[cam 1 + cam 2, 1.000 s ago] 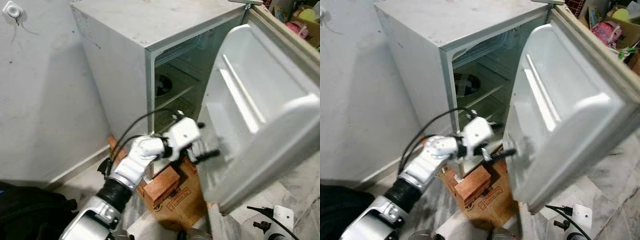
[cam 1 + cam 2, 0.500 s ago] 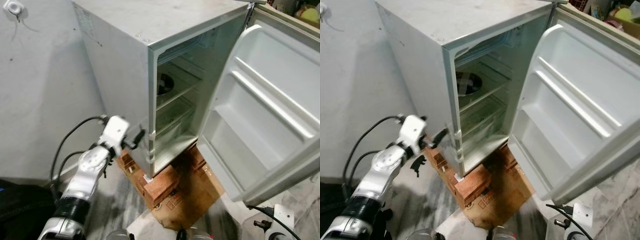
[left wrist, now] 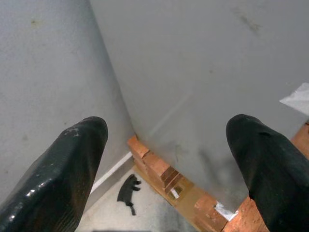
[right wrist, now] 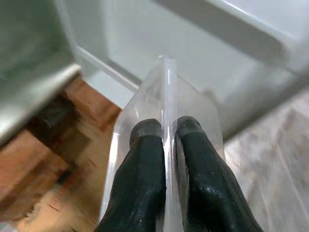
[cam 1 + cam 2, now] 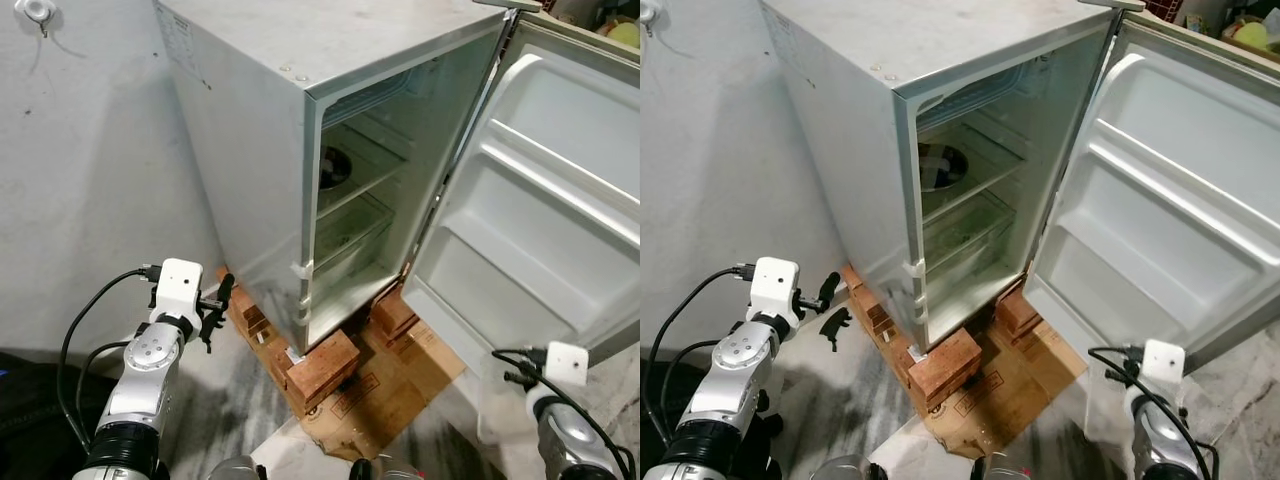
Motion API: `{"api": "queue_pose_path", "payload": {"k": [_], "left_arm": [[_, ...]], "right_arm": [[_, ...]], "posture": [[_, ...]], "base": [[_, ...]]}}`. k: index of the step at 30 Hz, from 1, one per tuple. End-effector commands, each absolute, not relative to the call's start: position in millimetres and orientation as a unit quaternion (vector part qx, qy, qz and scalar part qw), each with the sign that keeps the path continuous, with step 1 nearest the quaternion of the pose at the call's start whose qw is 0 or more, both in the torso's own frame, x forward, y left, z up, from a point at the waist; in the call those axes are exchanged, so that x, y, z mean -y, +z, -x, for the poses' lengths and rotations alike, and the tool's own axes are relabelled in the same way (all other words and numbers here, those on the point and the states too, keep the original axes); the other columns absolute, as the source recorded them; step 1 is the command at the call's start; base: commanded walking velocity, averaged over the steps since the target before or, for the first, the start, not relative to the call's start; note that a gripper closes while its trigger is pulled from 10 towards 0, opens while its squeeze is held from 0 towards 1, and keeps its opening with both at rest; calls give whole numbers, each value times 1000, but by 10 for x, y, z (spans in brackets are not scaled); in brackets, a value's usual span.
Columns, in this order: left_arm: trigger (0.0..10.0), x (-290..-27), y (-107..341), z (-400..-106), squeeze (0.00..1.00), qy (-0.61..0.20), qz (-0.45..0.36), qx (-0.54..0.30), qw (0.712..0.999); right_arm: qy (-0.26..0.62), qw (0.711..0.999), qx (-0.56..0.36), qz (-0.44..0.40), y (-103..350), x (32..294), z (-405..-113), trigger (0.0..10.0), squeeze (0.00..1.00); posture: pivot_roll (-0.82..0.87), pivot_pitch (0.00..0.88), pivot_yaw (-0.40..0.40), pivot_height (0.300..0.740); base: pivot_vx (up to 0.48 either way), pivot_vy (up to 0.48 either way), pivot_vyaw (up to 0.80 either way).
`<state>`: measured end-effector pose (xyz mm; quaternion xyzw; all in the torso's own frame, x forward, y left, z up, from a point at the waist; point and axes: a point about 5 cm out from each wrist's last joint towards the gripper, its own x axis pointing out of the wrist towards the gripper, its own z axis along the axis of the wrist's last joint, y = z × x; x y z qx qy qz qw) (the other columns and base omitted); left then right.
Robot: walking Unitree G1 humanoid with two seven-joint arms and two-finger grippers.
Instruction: Restocking fridge
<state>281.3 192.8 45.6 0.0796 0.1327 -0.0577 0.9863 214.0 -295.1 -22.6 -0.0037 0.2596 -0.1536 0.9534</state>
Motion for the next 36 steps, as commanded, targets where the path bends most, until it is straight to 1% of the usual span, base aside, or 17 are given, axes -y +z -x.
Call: {"api": "queue_pose_path", "payload": {"k": [1,3,10,16,30,36], "left_arm": [[10000,-1867,511,-2856,0,-61,-77,-123,988],[10000,-1841,508,-2855,0,-66,-77,-122,987],[10000,-1818,512,-2865,0,-70,-77,-122,987],[10000,-1820,511,-2868,0,-70,-77,-124,987],[10000,-1813,507,-2869,0,-71,-79,-126,986],[10000,-1811,508,-2875,0,-73,-81,-127,986]], "right_arm": [[-138,960,-241,18,-158,2930,-2220,10000,0],[-131,963,-234,12,-147,2901,-2237,10000,0],[-121,966,-229,16,-152,2858,-2217,10000,0],[-111,967,-226,25,-125,2838,-2248,10000,0],[-83,973,-214,34,-48,2796,-2351,10000,0],[-58,979,-192,43,50,2740,-2458,10000,0]], "posture": [[83,0,-37,740],[81,0,-37,740],[80,0,-36,740],[80,0,-34,740],[80,0,-36,740],[75,0,-32,740]], "base": [[0,-259,0],[0,-270,0],[0,-276,798],[0,-306,500],[0,-308,0],[0,-304,0]]}}
